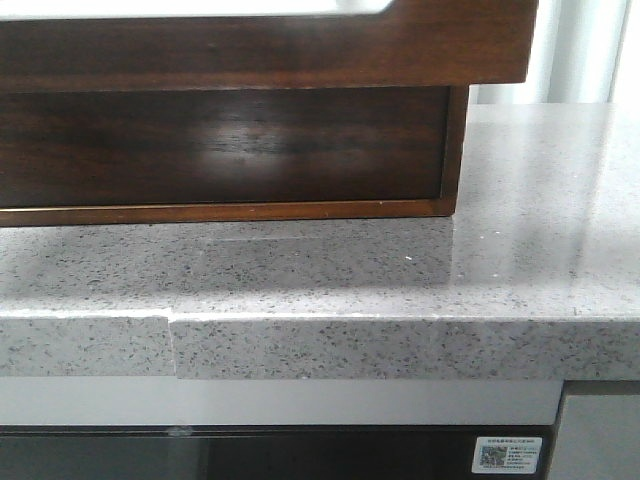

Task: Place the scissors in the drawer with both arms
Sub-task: 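Lower the scissors into the open drawer and open the right gripper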

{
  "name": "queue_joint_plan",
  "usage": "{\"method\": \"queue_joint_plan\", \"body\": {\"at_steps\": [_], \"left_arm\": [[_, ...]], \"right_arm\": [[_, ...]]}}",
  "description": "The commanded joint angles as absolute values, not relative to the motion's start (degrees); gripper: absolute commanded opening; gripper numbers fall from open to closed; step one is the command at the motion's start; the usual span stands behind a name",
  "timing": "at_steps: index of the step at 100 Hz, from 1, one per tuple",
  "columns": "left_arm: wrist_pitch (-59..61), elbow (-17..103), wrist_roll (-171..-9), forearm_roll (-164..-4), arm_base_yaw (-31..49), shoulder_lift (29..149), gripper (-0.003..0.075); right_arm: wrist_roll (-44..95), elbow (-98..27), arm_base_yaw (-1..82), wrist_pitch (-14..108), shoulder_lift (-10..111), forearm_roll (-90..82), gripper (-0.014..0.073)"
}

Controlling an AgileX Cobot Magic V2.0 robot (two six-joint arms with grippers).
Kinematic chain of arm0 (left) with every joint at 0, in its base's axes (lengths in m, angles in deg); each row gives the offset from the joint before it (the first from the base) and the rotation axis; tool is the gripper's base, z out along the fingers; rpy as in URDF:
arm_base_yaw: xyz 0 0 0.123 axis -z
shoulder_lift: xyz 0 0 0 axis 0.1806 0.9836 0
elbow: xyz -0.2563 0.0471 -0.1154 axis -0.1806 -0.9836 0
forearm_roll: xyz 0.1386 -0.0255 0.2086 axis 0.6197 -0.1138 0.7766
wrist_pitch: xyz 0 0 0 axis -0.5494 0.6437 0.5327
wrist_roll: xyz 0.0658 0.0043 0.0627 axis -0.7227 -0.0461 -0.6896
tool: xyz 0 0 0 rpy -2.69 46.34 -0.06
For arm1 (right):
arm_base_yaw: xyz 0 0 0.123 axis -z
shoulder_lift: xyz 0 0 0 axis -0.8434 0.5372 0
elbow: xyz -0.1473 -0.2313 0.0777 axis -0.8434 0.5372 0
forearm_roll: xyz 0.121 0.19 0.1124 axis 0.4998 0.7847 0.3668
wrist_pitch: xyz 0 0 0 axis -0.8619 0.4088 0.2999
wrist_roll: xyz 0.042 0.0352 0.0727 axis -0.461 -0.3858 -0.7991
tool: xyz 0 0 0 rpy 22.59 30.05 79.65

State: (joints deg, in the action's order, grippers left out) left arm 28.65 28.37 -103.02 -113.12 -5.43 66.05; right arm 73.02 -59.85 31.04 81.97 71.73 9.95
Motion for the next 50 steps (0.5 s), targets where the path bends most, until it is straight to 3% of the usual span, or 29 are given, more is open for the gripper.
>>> {"method": "queue_joint_plan", "body": {"at_steps": [1, 27, 50], "left_arm": [[25.7, 30.4, -103.0, -115.6, -5.0, 66.6, 0.0363], [26.0, 30.4, -103.0, -114.7, -5.0, 66.6, 0.0363], [26.2, 30.4, -103.0, -110.0, -5.0, 66.4, 0.0363]], "right_arm": [[64.4, -61.9, 31.2, 80.3, 66.0, 7.0, 0.019], [32.4, -58.3, 37.5, 86.1, 56.2, -5.8, 0.019], [21.5, -42.8, 47.9, 81.3, 43.8, -5.8, 0.019]]}}
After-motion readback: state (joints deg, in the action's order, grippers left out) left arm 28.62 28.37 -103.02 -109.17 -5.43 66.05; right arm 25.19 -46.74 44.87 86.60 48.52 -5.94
